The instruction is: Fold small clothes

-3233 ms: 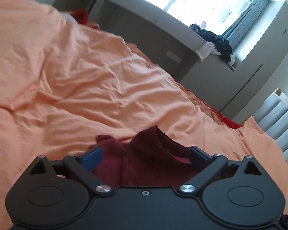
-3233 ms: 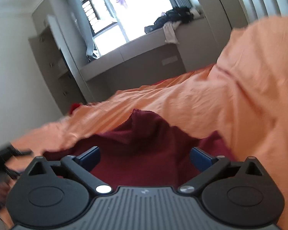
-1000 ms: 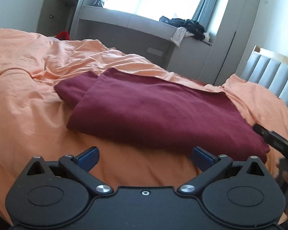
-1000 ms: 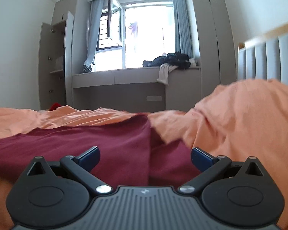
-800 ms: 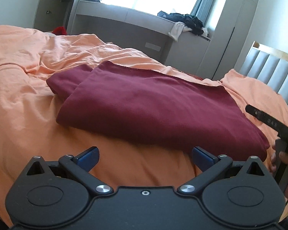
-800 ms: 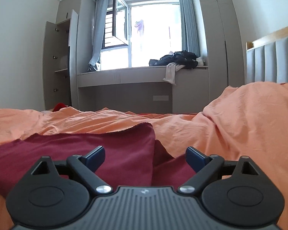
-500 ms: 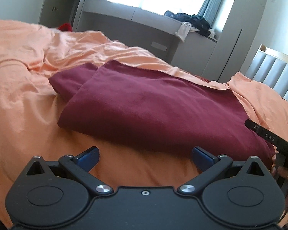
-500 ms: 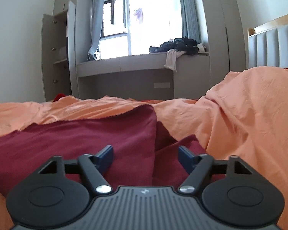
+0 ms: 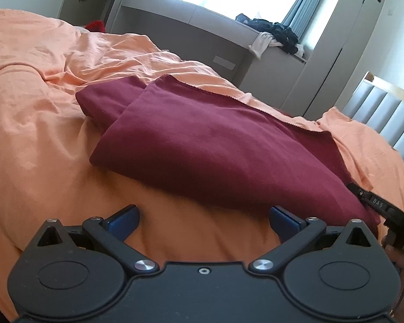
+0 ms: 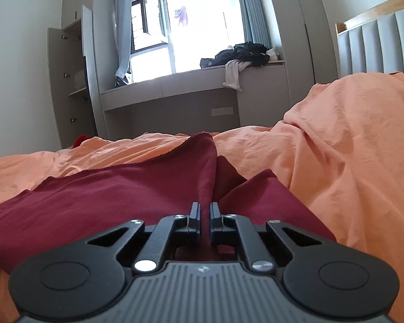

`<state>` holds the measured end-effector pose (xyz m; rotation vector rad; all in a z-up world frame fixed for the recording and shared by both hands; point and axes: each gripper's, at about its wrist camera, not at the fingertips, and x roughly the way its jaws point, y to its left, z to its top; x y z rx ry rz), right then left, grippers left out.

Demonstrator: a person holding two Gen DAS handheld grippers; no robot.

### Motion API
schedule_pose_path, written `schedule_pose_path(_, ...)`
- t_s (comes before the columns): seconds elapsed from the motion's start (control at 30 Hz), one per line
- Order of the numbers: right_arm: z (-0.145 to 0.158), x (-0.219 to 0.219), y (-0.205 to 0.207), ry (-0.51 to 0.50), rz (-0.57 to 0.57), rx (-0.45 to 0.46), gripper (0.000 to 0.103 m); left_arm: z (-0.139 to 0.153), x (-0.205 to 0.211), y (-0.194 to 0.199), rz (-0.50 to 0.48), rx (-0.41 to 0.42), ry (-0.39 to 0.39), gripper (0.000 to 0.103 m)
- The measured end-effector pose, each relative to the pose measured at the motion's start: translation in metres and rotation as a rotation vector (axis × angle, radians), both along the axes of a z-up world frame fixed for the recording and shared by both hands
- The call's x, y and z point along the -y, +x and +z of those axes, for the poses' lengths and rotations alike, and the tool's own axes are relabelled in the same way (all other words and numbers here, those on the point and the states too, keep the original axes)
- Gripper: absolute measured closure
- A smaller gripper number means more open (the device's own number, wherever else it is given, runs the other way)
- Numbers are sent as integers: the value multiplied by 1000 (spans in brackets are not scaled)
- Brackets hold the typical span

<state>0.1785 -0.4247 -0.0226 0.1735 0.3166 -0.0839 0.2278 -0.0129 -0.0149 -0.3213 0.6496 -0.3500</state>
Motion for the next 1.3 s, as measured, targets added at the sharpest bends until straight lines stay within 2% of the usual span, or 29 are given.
schedule_pose_path(0.27, -2, 6, -6, 27, -5, -13, 98, 1, -8, 2, 8, 1, -28, 1)
schedule_pose_path(0.8, -4, 8, -12, 38, 11, -17, 96, 4, -9, 6, 45, 20, 0, 1)
schedule_pose_path(0.93, -3, 6, -15, 17, -6, -4, 83, 6, -18, 26, 103, -4, -34, 1)
schedule_pose_path(0.97, -2, 4, -16, 11, -7, 0, 69, 6, -21, 31, 115, -13, -46, 1)
schedule_pose_path(1.03, -1, 3, -18, 8, -13, 17, 31, 6, -25, 38, 133, -19, -65, 1)
schedule_pose_path(1.1, -1, 0, -19, 14, -18, 35, 19, 6, -29, 45, 168, -23, -72, 1)
schedule_pose_path(1.3, -3, -14, -24, 5, -32, 100, 0, 4, -42, 59, 236, -33, -120, 1)
